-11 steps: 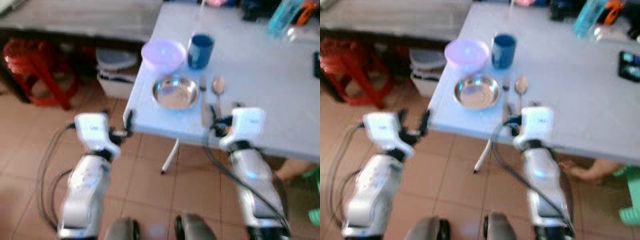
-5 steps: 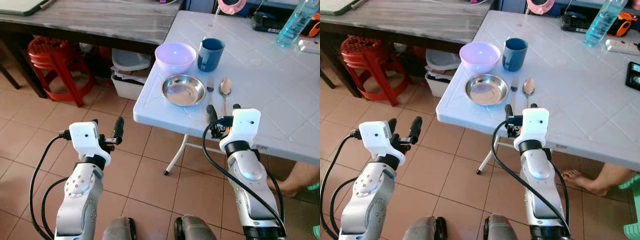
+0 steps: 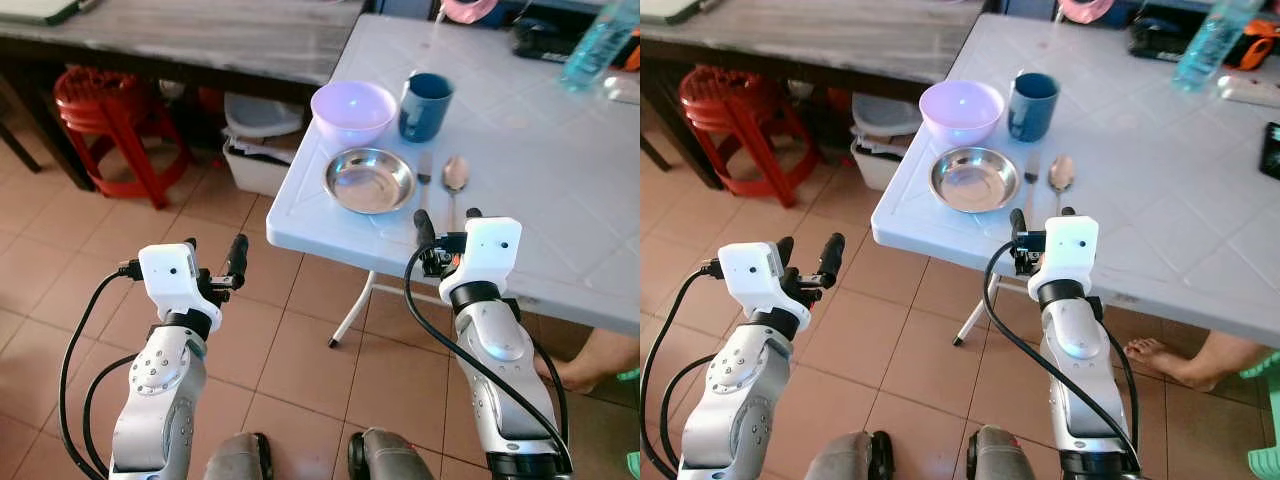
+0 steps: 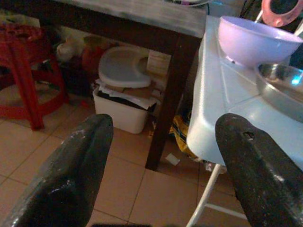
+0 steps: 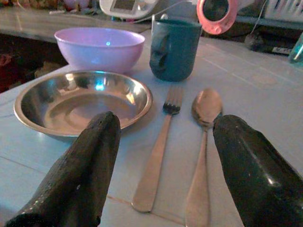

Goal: Setting the table

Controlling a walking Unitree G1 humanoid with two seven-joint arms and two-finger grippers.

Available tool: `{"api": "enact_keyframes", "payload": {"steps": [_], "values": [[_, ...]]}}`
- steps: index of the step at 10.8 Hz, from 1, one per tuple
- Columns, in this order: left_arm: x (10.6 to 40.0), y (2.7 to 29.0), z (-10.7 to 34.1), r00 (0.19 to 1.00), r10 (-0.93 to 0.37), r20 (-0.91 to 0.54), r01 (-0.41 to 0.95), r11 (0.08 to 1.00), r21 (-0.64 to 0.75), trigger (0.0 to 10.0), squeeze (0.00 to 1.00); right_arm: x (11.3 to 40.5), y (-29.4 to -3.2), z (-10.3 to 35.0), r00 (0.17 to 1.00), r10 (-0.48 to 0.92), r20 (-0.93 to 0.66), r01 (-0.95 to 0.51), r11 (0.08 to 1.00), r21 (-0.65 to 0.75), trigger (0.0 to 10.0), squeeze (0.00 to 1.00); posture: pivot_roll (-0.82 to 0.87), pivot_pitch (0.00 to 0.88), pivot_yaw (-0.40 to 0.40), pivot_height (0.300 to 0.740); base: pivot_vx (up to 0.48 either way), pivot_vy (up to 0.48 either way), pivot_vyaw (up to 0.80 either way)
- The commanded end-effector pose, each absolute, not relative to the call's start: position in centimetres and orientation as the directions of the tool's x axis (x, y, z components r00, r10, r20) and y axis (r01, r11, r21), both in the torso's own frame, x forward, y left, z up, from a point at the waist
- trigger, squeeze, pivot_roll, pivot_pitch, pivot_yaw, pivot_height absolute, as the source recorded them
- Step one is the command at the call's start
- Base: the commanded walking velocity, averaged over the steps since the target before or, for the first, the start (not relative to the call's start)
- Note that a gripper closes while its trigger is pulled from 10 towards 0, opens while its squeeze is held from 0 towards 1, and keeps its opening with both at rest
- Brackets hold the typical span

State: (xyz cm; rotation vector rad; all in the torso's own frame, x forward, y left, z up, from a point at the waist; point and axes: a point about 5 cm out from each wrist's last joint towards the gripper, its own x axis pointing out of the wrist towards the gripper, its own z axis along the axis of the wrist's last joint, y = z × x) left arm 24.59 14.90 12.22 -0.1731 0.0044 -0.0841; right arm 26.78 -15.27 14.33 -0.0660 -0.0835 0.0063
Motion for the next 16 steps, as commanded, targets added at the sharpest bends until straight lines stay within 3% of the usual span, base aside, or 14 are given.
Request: {"api": "enact_keyframes", "payload": {"steps": [1, 13, 14, 16], "values": [[24.6, 15.0, 12.1, 0.997, -0.075, -0.009, 0.072, 0.983, -0.167, 10.0, 0.00, 26.6, -15.4, 14.4, 0.997, -0.002, 0.078, 0.007, 0.998, -0.066, 10.0, 0.00, -0.04, 0.141, 0.007, 0.740, 0.000, 0.000, 0.00], [24.6, 15.0, 12.1, 0.997, -0.075, -0.009, 0.072, 0.983, -0.167, 10.0, 0.00, 26.6, -15.4, 14.4, 0.997, -0.002, 0.078, 0.007, 0.998, -0.066, 10.0, 0.00, -0.04, 0.141, 0.007, 0.740, 0.000, 0.000, 0.00], [25.2, 15.1, 13.7, 0.997, -0.068, 0.034, 0.070, 0.993, -0.090, 10.0, 0.00, 28.2, -16.1, 16.2, 0.991, -0.046, 0.129, 0.045, 0.999, 0.004, 10.0, 0.00, -0.02, 0.224, 0.049, 0.740, 0.000, 0.000, 0.00], [25.2, 15.1, 13.8, 0.997, -0.071, 0.041, 0.075, 0.994, -0.083, 10.0, 0.00, 28.6, -16.3, 16.5, 0.989, -0.050, 0.142, 0.049, 0.999, 0.008, 10.0, 0.00, -0.02, 0.225, 0.047, 0.740, 0.000, 0.000, 0.00]]}}
